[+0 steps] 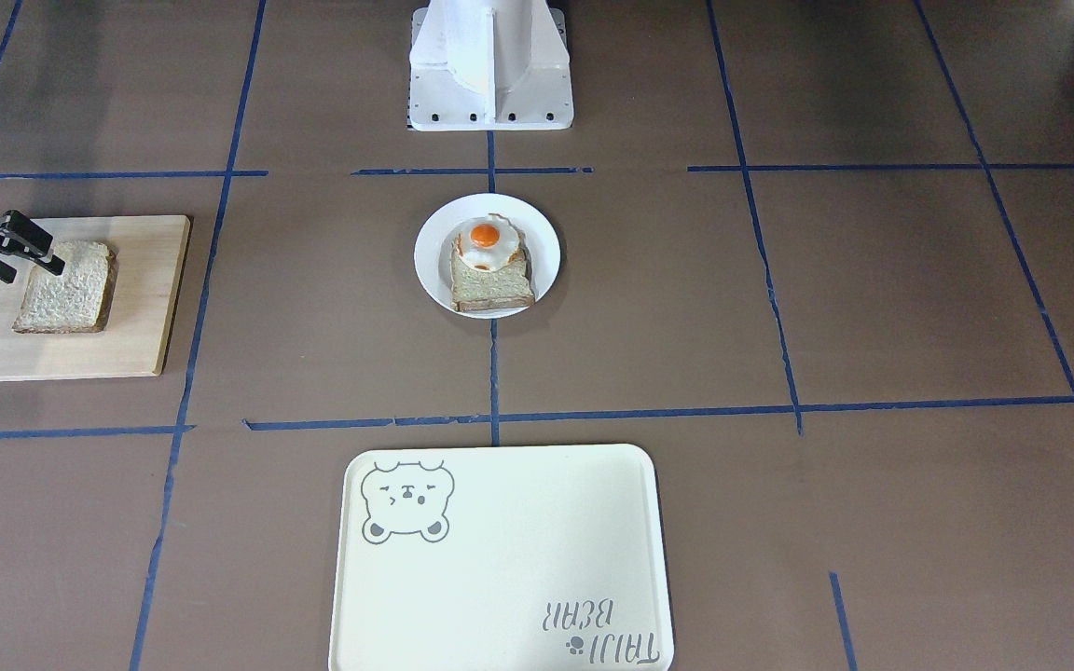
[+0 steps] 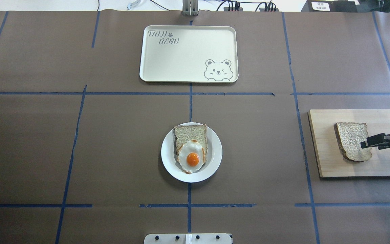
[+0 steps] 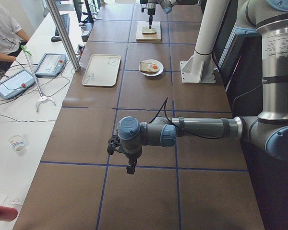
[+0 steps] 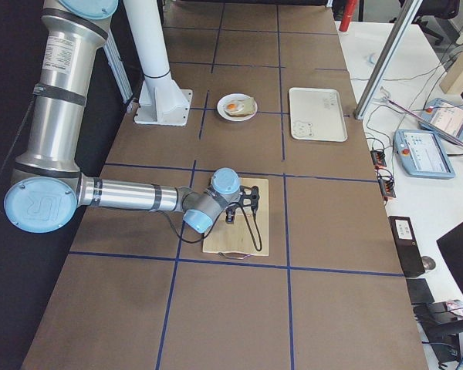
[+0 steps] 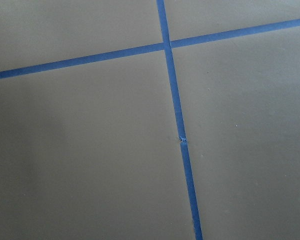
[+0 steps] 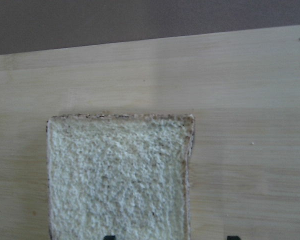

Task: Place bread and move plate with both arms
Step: 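Reach the right gripper to the bread slice on the bamboo board and grasp it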

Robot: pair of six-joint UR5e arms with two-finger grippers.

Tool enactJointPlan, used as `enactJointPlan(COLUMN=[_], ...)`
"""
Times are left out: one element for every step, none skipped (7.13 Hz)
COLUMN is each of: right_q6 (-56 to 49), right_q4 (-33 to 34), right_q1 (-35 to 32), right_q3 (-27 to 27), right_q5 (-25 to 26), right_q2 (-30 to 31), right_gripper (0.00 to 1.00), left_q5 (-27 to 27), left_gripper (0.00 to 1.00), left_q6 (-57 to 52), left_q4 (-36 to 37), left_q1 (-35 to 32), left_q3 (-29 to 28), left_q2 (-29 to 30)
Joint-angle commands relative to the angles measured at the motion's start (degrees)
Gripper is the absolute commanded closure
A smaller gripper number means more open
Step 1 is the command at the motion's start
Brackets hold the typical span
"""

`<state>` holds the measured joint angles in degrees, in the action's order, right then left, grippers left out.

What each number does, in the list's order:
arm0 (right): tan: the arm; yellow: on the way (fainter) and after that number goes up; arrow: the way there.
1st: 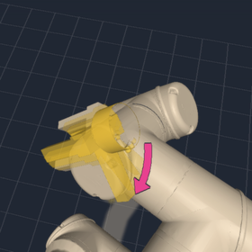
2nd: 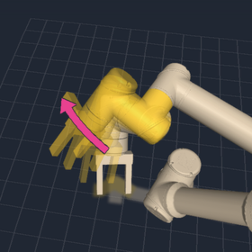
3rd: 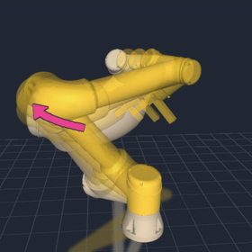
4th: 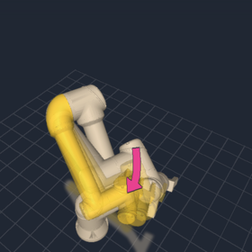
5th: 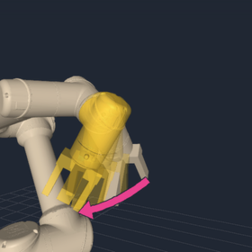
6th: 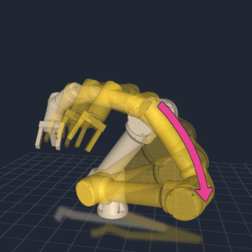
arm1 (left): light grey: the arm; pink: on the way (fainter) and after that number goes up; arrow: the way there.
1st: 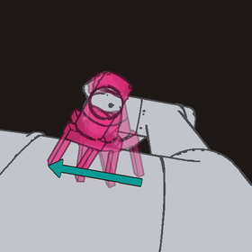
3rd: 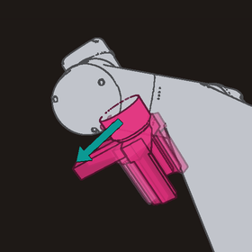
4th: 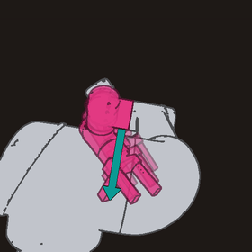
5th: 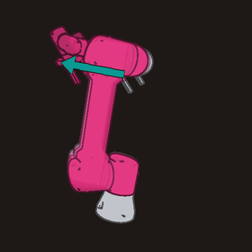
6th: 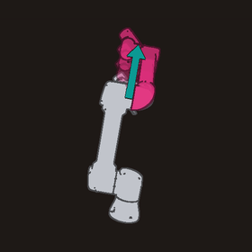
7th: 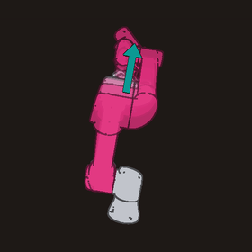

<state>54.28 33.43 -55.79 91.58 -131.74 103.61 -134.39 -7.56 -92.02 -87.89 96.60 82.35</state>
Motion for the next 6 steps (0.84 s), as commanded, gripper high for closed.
enactJointPlan(right_q6=[0.0, 0.1, 0.1, 0.1, 0.1, 0.1], right_q4=[-0.7, -0.7, -0.7, -0.7, -0.7, -0.7], right_q1=[0.4, 0.7, 0.9, 1.0, 1.1, 1.1], right_q3=[-0.1, -0.1, 0.0, 0.0, 0.0, 0.0], right_q5=[0.0, -0.1, -0.1, -0.1, 0.0, 0.0], right_q2=[0.5, 0.5, 0.2, -0.1, -0.1, -0.2], right_gripper=[0.28, 0.3, 0.32, 0.33, 0.33, 0.35], left_q5=[0.0, 0.0, 0.0, 0.0, 0.0, 0.0], left_gripper=[0.0, 0.0, 0.0, 0.0, 0.0, 0.0], left_q6=[0.0, 0.0, 0.0, 0.0, 0.0, -0.1], left_q4=[0.0, 0.0, 0.0, 0.0, 0.1, 0.0], left_q1=[0.0, 0.0, 0.0, 0.0, 0.0, 0.0], left_q3=[-0.1, -0.1, -0.2, -0.2, -0.2, -0.4], left_q2=[0.0, 0.0, 0.0, 0.0, 0.0, 0.0])
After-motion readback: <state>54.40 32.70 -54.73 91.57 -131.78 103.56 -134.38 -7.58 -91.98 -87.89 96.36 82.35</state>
